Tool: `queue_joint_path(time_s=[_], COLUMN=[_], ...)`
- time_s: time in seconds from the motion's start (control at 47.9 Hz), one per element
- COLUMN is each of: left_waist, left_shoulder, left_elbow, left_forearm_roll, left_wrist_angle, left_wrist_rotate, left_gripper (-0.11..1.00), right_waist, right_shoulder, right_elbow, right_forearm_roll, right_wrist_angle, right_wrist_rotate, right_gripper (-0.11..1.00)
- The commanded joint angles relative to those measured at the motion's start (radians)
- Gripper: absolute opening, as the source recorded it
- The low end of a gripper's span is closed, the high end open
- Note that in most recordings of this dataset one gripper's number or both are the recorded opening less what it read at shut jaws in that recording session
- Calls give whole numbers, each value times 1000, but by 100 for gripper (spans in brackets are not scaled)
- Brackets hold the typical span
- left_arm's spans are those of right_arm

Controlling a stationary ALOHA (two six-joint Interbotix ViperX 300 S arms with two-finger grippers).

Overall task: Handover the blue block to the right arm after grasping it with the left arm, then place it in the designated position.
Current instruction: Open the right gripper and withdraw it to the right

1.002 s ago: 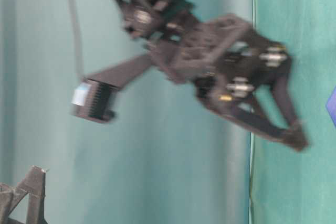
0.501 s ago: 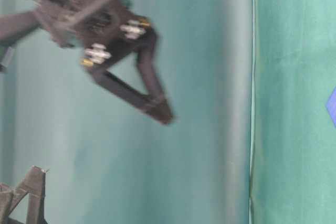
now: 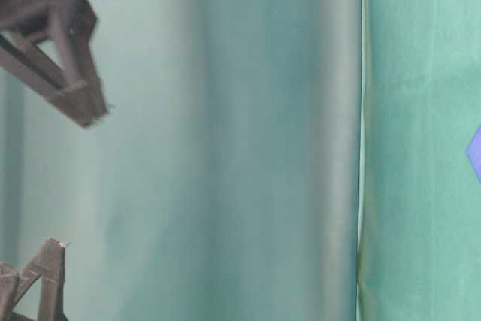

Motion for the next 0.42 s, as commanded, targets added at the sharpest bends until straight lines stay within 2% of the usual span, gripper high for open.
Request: queue_joint_path(time_s=[0.0, 0.397], left_waist=[3, 6], left_shoulder=[-5, -5], left_elbow=[-21, -21], left_forearm_roll=[3, 3], left_wrist_angle=[-5, -5], left_wrist_rotate=[2, 0], left_gripper=[100, 100], right_waist=[2, 2], right_shoulder=[-46, -69], right_elbow=[-6, 6], right_forearm_roll=[-14, -25], right_wrist_angle=[-2, -20], right_wrist_rotate=[-2, 0], right_gripper=[92, 92])
